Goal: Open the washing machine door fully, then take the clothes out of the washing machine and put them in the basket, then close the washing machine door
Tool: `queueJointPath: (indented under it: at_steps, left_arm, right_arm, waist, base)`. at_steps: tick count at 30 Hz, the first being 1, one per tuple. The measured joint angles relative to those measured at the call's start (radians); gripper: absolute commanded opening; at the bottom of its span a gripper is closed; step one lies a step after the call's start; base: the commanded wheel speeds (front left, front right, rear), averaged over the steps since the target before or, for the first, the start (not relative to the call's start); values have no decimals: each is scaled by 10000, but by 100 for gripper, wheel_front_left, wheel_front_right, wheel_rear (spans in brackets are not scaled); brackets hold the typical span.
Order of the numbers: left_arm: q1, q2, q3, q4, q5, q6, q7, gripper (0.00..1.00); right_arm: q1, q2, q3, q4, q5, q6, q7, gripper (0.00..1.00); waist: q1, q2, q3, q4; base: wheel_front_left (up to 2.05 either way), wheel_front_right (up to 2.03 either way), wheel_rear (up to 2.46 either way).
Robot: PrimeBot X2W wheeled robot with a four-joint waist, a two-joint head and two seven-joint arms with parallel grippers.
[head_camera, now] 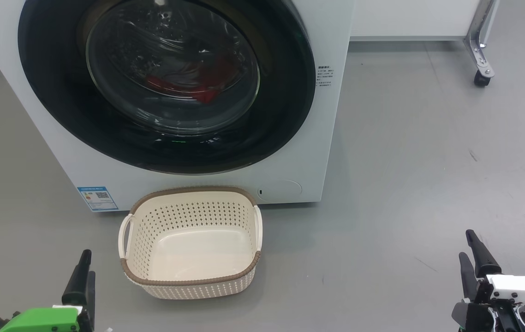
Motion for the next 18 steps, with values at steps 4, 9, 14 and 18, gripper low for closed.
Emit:
queueJointPath:
  at_steps: [4, 9, 14, 18]
  left_arm:
    - [-2, 2, 2, -65, 13, 0, -104, 100]
    - [-12, 2, 4, -188, 48, 0, -242, 100]
    - [-19, 2, -4, -297, 105, 0, -374, 100]
    - [-28, 2, -42, -422, 234, 0, -510, 100]
  right_arm:
    - [-23, 0, 15, -42, -157, 0, -92, 100]
    - [-37, -6, 58, -94, -274, 0, -278, 100]
    - [-91, -8, 105, -121, -428, 0, -443, 100]
    - [-147, -17, 180, -153, -631, 0, -616, 100]
  waist:
    - [0, 0, 7, 1]
    - [0, 0, 17, 2]
    - [0, 0, 23, 2]
    - [0, 0, 28, 2]
  base:
    - [0, 0, 0]
    - [0, 0, 0]
    - [0, 0, 0]
    - [0, 0, 0]
